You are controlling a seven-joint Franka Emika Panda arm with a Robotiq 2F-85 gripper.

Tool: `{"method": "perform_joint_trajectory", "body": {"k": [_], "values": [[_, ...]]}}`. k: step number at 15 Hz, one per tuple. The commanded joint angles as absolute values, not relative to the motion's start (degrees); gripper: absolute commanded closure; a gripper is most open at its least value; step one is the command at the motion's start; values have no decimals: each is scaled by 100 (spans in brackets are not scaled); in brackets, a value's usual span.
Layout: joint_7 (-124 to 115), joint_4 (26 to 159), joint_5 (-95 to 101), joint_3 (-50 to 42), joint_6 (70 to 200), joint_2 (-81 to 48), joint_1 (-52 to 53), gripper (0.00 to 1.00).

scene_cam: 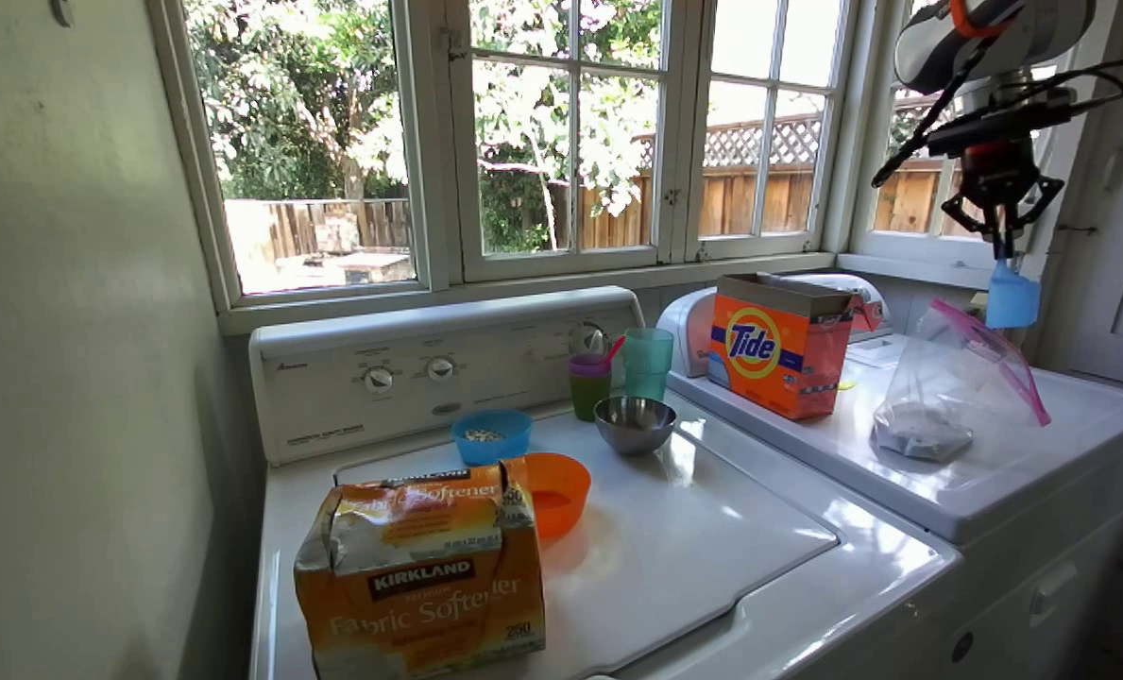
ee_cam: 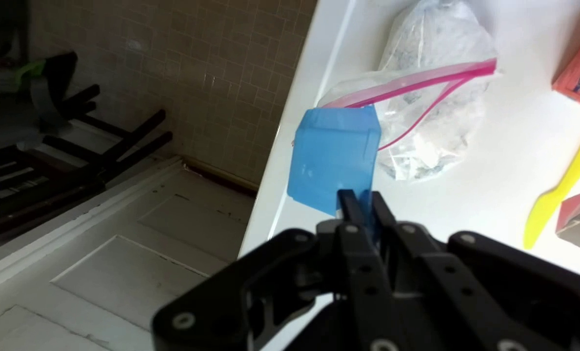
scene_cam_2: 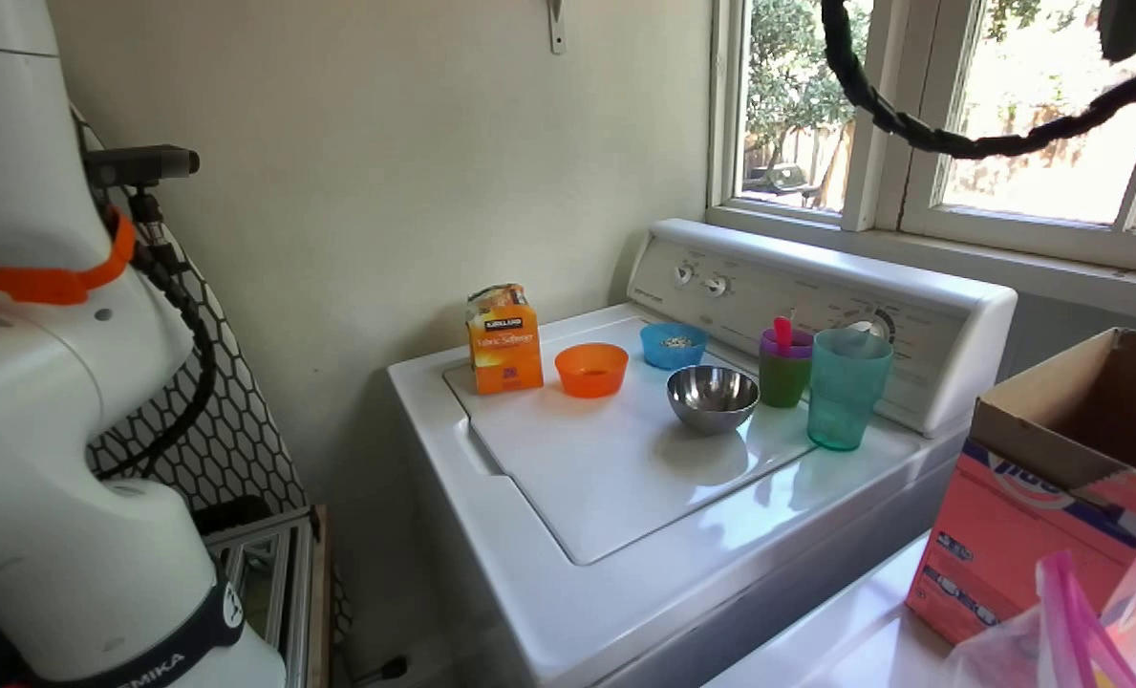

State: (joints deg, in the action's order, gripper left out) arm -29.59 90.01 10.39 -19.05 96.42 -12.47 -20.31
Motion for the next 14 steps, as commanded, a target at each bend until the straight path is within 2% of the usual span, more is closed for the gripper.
{"method": "perform_joint_trajectory", "body": {"k": [1,5,14], "values": [[-2599,8614,780,-1964,9411,-1572,-2086,98],[-2810,8448,897,-2026,9490,-1739,-2058,98],[-2775,7760,670,-2040,8230,-2229,-2122,98]]}}
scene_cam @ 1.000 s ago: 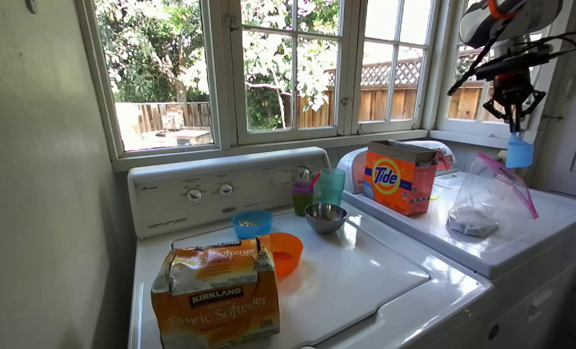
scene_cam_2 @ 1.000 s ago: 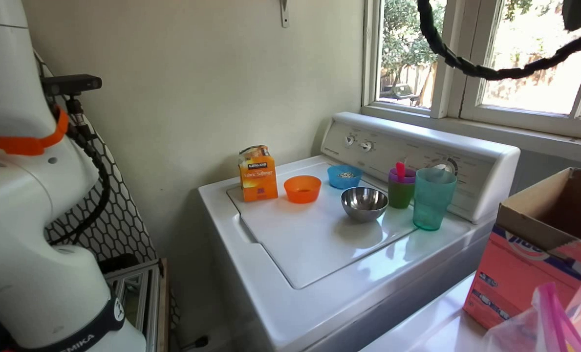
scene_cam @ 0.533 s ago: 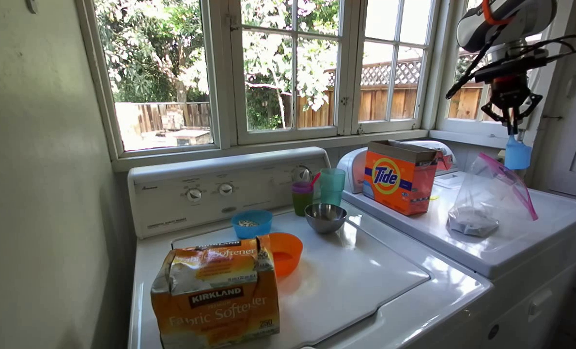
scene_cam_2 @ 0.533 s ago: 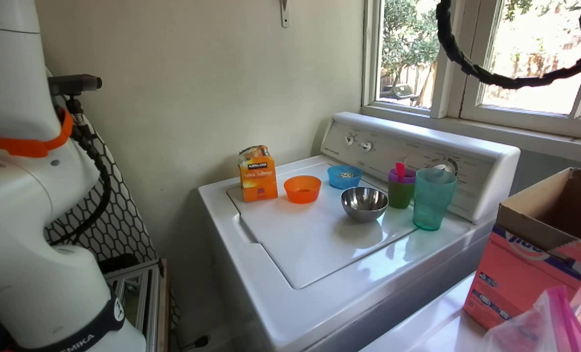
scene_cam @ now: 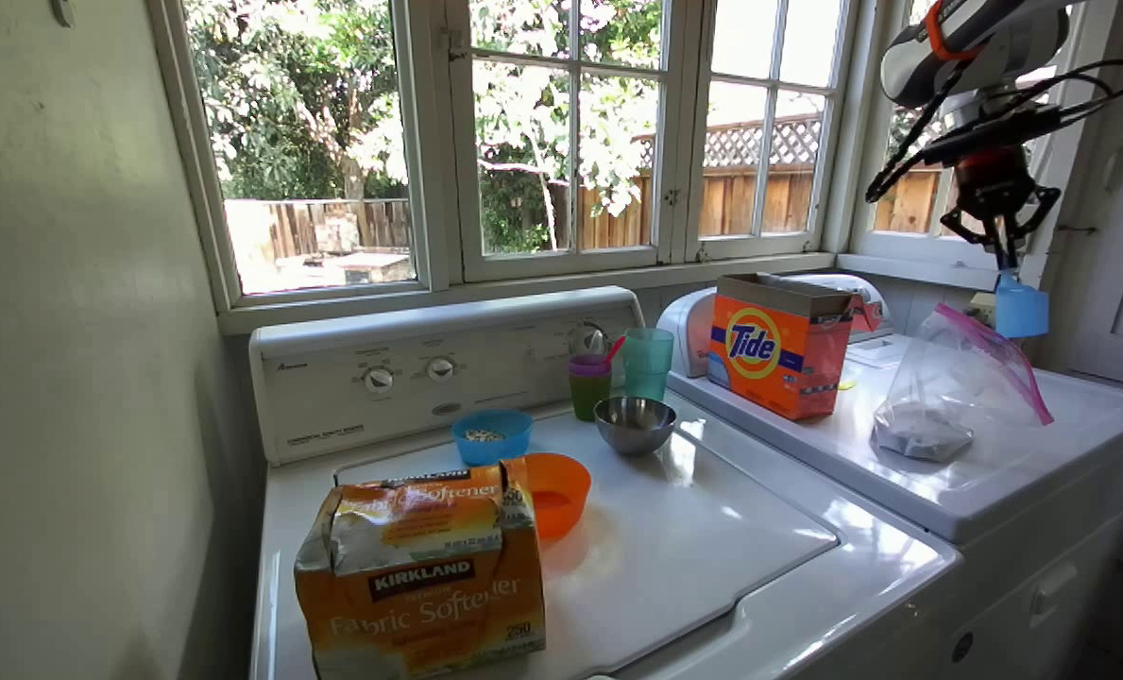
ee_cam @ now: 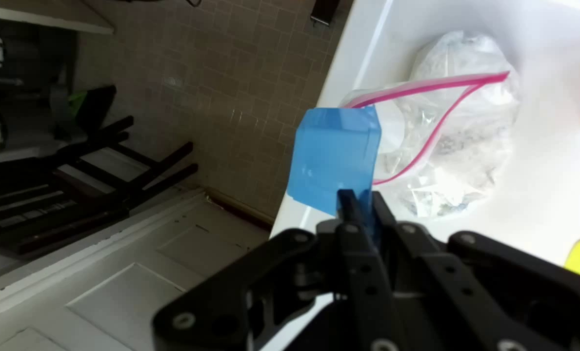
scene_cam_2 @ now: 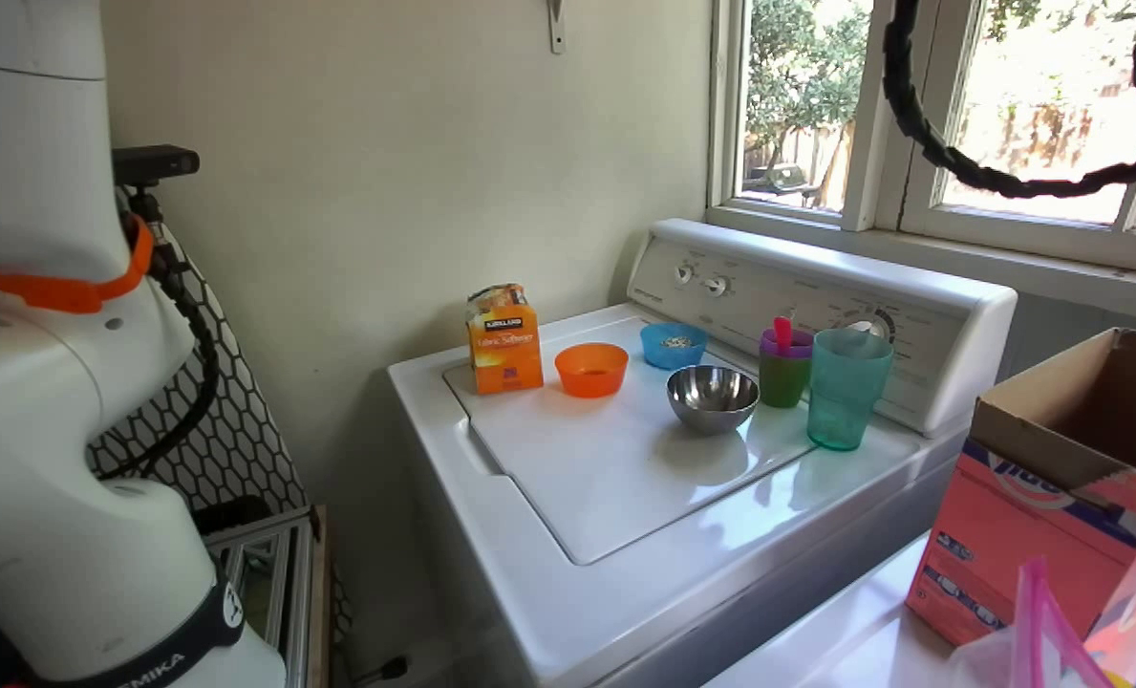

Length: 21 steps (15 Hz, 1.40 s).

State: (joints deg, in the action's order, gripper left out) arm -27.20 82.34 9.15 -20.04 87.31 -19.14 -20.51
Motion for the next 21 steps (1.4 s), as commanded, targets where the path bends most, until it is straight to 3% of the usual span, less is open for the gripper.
{"method": "perform_joint_trajectory", "body": {"k": [1,19,21], "values": [[-2909,7672,593,-2052,8138,-2285,-2135,98],[-4947,7493,-12,-2276,7881,-2632,-2460,98],[-4810,7581,195,-2266,8042,-2576,-2410,92]]}}
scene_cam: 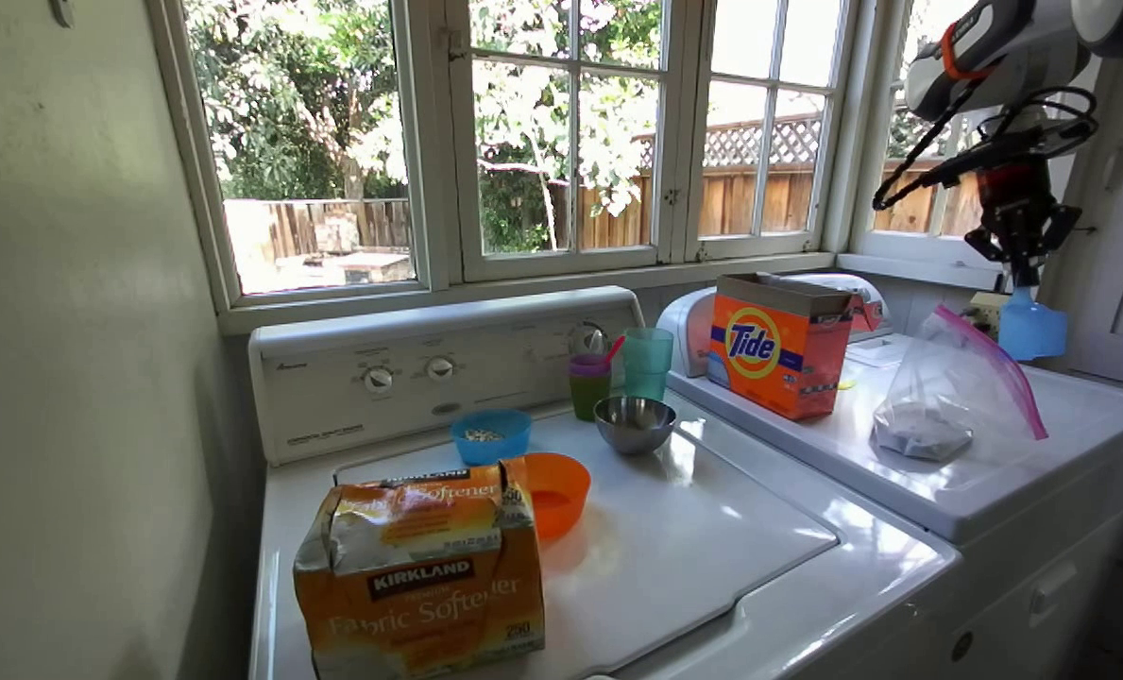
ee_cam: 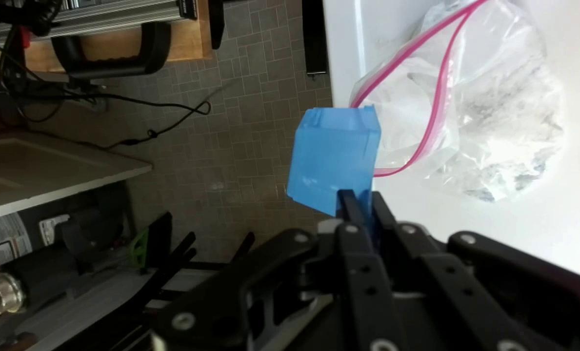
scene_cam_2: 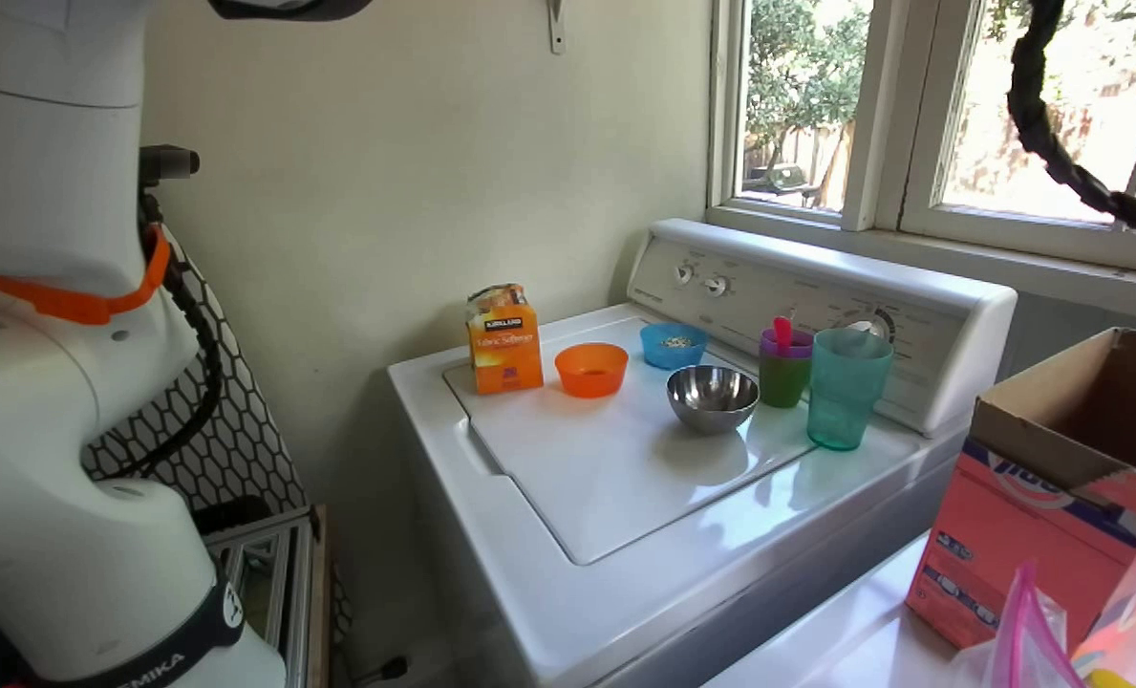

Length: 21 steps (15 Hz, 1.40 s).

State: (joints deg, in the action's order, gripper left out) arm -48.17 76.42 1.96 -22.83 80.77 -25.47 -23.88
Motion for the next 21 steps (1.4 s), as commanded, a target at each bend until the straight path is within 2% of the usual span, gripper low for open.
{"method": "perform_joint_trajectory", "body": {"k": [1,2,12,21], "values": [[-4838,7581,170,-2267,8039,-2576,-2417,92],[-4849,7581,160,-2267,8038,-2576,-2419,98],[-7667,7660,-135,-2309,8176,-2521,-2261,98],[-8327,7351,-407,-2127,7777,-2912,-2444,98]]}}
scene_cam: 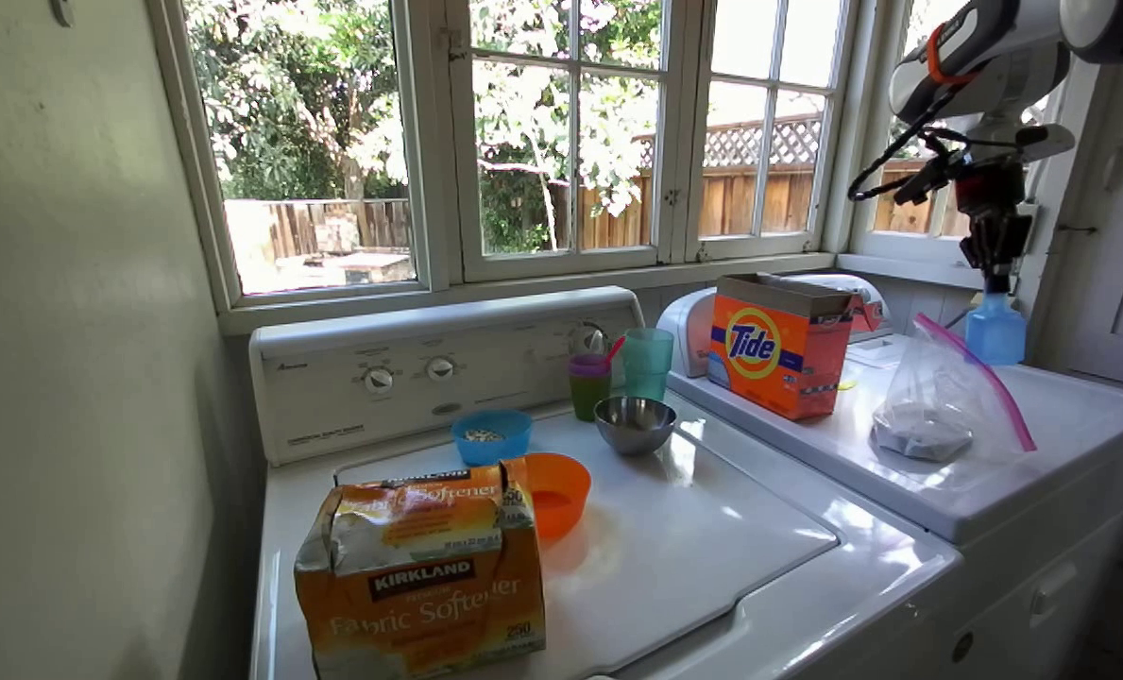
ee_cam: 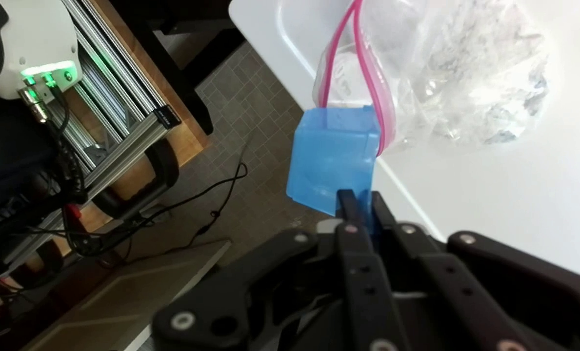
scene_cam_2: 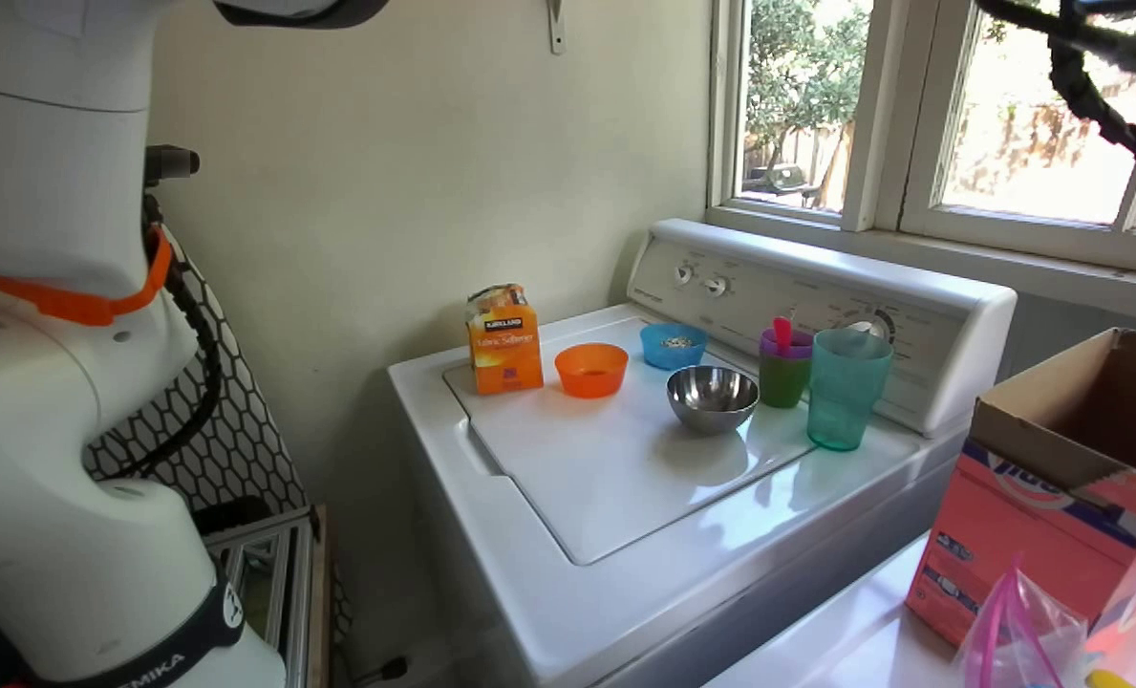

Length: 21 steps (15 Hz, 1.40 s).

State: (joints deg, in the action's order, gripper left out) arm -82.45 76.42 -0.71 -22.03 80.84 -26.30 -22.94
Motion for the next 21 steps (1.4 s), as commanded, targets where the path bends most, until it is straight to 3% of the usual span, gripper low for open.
{"method": "perform_joint_trajectory", "body": {"k": [1,5,13,18,21], "values": [[-8152,7255,-587,-2073,7601,-3016,-2526,98],[-8251,7101,-848,-2058,7495,-3243,-2574,98],[-9033,7292,28,-2298,9048,-3342,-2219,98],[-8183,6977,50,-1999,7808,-3526,-2395,98],[-7402,6978,-223,-1829,7711,-3437,-2491,98]]}}
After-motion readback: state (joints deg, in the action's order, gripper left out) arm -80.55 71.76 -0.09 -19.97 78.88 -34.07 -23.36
